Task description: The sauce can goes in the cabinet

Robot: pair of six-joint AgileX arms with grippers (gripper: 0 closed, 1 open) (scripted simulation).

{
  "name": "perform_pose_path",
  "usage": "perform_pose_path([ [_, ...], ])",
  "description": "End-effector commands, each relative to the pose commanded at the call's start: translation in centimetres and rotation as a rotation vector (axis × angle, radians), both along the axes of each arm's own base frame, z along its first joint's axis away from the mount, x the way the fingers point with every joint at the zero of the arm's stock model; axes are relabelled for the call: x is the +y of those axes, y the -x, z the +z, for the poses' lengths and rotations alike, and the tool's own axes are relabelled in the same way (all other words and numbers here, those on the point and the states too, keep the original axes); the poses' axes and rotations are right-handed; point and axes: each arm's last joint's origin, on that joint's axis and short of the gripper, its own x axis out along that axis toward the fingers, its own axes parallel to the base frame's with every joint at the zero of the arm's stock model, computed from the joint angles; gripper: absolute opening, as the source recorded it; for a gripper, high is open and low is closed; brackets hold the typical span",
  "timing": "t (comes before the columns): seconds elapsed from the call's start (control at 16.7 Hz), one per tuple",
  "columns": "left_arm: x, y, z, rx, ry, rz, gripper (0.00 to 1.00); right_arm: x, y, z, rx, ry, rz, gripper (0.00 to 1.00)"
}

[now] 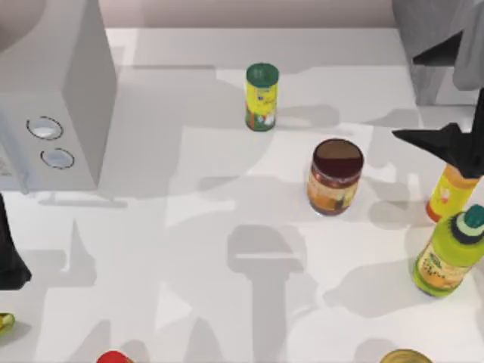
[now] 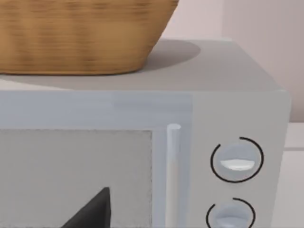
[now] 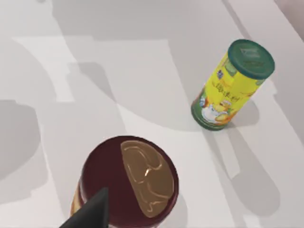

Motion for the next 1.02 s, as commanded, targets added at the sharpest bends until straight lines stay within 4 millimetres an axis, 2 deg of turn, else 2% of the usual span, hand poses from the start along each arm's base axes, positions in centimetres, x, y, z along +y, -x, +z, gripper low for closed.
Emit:
perform_pose_path([
  [0.12, 0.0, 0.0, 0.0, 0.0, 0.0, 0.0, 1.0, 0.8, -3.2, -3.6, 0.092, 0.006, 0.115, 1.0],
  [0.24, 0.0, 0.0, 0.0, 0.0, 0.0, 0.0, 1.0, 1.4, -5.3, -7.1, 0.167, 0.002, 0.205, 1.0],
  [0.36, 0.0, 0.0, 0.0, 0.0, 0.0, 0.0, 1.0, 1.8, -6.4, -10.0, 0.226, -0.004, 0.27, 1.0],
  [0.48, 0.0, 0.0, 0.0, 0.0, 0.0, 0.0, 1.0, 1.9, -7.0, -12.0, 0.267, -0.008, 0.31, 1.0],
  [0.66, 0.0, 0.0, 0.0, 0.0, 0.0, 0.0, 1.0, 1.9, -7.1, -13.0, 0.29, -0.01, 0.33, 1.0],
  [0.9, 0.0, 0.0, 0.0, 0.0, 0.0, 0.0, 1.0, 1.8, -7.1, -13.0, 0.291, -0.009, 0.325, 1.0],
  [1.02, 0.0, 0.0, 0.0, 0.0, 0.0, 0.0, 1.0, 2.3, -7.2, -12.8, 0.281, -0.008, 0.328, 1.0],
])
